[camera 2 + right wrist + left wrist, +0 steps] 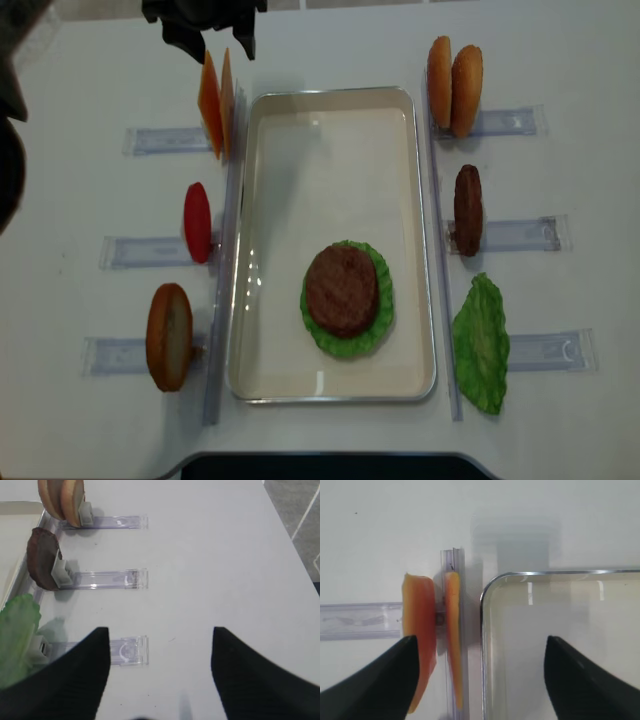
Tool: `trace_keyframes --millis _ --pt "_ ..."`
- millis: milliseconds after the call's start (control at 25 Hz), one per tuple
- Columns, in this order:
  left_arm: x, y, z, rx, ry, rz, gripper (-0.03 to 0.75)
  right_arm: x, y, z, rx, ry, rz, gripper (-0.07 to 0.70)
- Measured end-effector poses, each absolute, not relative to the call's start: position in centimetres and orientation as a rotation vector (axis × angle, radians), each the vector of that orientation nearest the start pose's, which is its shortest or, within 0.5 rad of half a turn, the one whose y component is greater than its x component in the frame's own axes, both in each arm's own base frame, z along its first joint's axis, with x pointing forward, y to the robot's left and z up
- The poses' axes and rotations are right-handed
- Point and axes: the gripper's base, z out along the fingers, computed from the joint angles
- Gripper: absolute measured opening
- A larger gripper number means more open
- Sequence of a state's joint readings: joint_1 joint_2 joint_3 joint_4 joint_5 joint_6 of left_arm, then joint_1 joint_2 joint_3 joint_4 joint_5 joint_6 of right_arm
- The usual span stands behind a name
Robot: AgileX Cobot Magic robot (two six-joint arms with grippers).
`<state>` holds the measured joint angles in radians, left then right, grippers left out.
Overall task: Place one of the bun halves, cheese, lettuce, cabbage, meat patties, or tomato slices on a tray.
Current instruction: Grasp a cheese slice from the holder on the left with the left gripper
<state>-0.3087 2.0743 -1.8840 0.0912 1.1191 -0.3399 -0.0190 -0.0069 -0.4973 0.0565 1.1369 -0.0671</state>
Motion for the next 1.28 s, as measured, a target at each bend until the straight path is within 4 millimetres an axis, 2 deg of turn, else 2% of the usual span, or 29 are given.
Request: trace_keyframes --millis 840,960,1280 --pt "44.3 -13.2 21.8 0.0 2.891 0.036 0.588 -0.9 0.5 27.0 -0.056 2.115 0.017 0.45" --pt "44.3 -13.1 21.7 0.004 2.892 0.049 0.555 -0.9 0.5 27.0 -0.056 2.115 0.017 0.45" --pt "44.3 -13.0 21.6 0.014 2.901 0.073 0.372 -0.9 0.5 27.0 -0.056 2.115 0.017 0.45"
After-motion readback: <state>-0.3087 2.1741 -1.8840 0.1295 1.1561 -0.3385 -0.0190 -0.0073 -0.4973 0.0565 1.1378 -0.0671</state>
